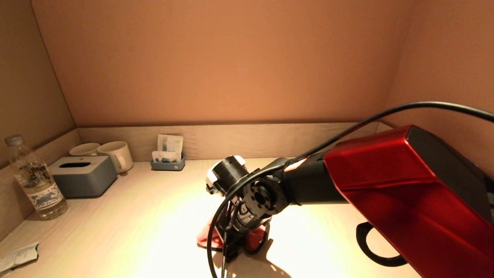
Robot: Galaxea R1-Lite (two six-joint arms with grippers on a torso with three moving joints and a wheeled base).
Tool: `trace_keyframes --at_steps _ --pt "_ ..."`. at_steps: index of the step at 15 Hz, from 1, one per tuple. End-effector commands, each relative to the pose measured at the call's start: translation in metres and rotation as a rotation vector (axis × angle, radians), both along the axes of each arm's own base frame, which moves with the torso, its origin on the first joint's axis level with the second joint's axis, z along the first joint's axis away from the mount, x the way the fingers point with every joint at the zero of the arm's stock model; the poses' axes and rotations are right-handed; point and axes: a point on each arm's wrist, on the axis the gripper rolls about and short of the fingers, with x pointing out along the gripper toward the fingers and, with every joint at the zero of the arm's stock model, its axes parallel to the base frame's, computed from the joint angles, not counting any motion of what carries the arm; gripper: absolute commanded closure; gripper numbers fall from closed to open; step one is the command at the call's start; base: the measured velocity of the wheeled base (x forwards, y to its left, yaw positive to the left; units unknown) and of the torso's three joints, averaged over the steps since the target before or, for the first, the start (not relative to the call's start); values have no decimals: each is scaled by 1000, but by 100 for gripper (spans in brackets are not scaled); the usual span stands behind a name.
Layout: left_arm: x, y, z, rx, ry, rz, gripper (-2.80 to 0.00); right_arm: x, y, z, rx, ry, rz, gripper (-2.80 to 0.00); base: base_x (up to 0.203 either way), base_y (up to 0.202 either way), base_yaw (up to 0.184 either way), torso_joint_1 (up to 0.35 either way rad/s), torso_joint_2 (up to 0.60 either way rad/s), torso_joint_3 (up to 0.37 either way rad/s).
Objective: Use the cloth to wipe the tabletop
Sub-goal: Sweep the stains on the table
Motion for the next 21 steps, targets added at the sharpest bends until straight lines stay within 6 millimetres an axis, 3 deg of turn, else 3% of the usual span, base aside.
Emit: trace_keyframes --at_steps 1,3,5,7,9,13,16,21 --pt "0 0 0 -1 2 0 0 0 -5 0 -8 7 -8 0 0 0 0 0 0 0" --pt "0 0 0 -1 4 0 0 -10 -20 2 -30 30 -19 0 0 0 0 0 0 0" --pt "0 0 0 -1 1 0 0 -17 -22 4 -31 34 -9 0 0 0 0 0 0 0" --pt "0 0 0 -1 4 0 0 -46 -28 7 -52 60 34 0 0 0 0 0 0 0" --pt "0 0 0 -1 1 -2 0 -67 -21 10 -53 63 90 0 0 0 0 0 0 0" --pt "0 0 0 -1 4 0 0 -88 0 9 -53 57 173 0 0 0 0 0 0 0" --pt "0 0 0 -1 2 0 0 -87 12 8 -46 47 194 0 0 0 0 0 0 0" --pt "0 0 0 -1 4 0 0 -68 37 -3 -37 30 191 0 0 0 0 0 0 0"
